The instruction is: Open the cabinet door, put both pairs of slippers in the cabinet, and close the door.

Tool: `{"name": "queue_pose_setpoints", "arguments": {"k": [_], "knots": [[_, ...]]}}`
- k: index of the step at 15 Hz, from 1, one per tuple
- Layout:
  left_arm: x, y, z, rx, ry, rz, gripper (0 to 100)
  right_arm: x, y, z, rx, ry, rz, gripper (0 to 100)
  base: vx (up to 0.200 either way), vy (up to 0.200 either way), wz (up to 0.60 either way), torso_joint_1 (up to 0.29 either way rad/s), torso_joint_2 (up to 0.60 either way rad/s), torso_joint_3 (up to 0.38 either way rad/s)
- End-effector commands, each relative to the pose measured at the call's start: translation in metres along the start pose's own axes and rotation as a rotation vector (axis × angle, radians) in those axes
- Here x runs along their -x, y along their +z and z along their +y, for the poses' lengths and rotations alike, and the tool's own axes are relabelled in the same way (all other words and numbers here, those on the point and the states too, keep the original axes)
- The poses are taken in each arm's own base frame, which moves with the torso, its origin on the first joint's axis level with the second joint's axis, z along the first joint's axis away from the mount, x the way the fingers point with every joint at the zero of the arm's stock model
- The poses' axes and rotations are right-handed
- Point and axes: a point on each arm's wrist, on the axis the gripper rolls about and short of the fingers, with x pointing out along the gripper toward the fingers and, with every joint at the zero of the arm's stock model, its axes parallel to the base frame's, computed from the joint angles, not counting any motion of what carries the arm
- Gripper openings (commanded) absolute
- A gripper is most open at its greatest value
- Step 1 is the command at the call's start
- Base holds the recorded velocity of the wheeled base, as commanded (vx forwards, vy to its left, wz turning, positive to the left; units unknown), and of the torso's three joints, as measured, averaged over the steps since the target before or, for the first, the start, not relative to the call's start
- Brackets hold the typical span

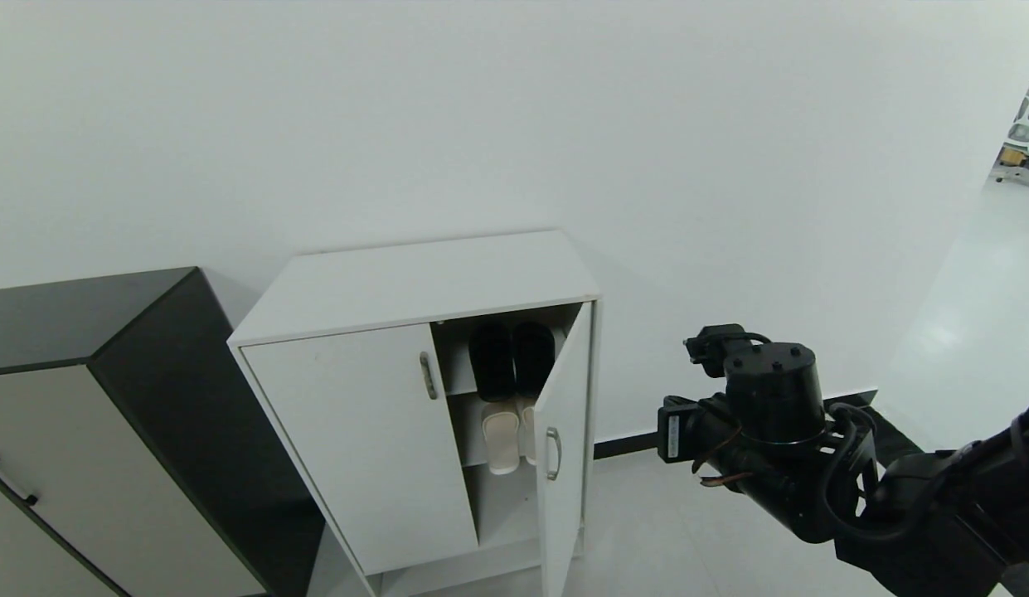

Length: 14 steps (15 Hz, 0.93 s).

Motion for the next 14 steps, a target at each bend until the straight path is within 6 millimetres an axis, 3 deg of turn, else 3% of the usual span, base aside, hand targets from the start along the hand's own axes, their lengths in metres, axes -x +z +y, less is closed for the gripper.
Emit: {"name": "queue_pose_setpoints", "arguments": {"k": [1,7,12,14], "knots": [[0.000,0.000,0.000,0.002,0.001,0.000,0,0.000,-0.001,0.000,0.003,0.000,0.001,0,0.000,0.000,0.00,0.000,0.00,0.000],[0.000,0.000,0.000,0.002,0.001,0.000,0,0.000,-0.004,0.002,0.010,0.003,0.011,0,0.000,0.000,0.60,0.005,0.00,0.003],[0.000,0.000,0.000,0.002,0.001,0.000,0,-0.001,-0.008,0.000,0.019,0.015,-0.012,0,0.000,0.000,0.00,0.000,0.00,0.000],[0.000,0.000,0.000,0.009,0.001,0.000,0,0.008,-0.021,-0.008,0.064,0.110,0.025,0,0.000,0.000,0.00,0.000,0.00,0.000]]}}
